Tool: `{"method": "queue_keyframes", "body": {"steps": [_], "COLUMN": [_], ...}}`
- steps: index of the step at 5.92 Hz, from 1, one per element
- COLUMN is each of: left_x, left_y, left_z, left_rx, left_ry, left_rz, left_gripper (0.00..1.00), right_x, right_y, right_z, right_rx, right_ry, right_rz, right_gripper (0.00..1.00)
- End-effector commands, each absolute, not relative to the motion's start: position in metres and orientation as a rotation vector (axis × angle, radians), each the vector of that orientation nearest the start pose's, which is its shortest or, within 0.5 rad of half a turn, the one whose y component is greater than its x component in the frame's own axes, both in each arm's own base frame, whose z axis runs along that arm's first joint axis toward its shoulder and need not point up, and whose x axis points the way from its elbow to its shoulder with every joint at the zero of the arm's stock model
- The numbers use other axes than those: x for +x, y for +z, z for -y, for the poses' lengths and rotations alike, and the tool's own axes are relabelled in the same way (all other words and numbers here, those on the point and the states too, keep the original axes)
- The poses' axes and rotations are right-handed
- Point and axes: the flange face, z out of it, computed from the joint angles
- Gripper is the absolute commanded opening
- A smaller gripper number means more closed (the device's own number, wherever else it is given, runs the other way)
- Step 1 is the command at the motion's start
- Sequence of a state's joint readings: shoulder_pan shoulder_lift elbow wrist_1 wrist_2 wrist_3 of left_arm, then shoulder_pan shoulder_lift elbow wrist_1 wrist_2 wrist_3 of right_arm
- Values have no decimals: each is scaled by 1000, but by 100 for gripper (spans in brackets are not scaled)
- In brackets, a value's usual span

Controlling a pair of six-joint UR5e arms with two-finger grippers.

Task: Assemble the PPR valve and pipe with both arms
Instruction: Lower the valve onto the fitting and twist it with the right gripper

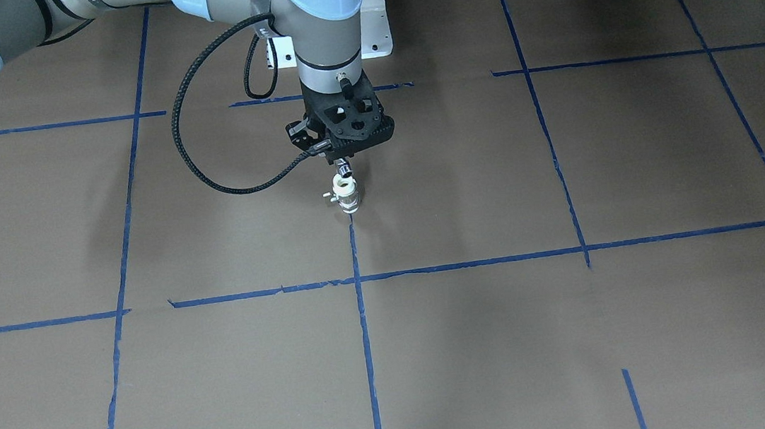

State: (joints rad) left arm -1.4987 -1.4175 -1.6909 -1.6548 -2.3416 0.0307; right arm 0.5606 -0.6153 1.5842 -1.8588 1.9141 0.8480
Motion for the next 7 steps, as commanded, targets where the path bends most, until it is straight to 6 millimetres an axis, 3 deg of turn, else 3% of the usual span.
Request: {"method": "queue_keyframes", "body": {"steps": [1,7], "left_x": [-33,-33], "left_y": [662,661], "left_z": [434,434], "left_rx": [32,34], "left_ry": [117,118], "left_rz": [-773,-773], "left_gripper": [100,100], "right_x": [-553,-558], "right_y": [101,111], "right_z": [467,467], "right_rx": [148,129], "right_ry": [-278,-276], "right_rz": [747,733], "right_gripper": [0,0]}}
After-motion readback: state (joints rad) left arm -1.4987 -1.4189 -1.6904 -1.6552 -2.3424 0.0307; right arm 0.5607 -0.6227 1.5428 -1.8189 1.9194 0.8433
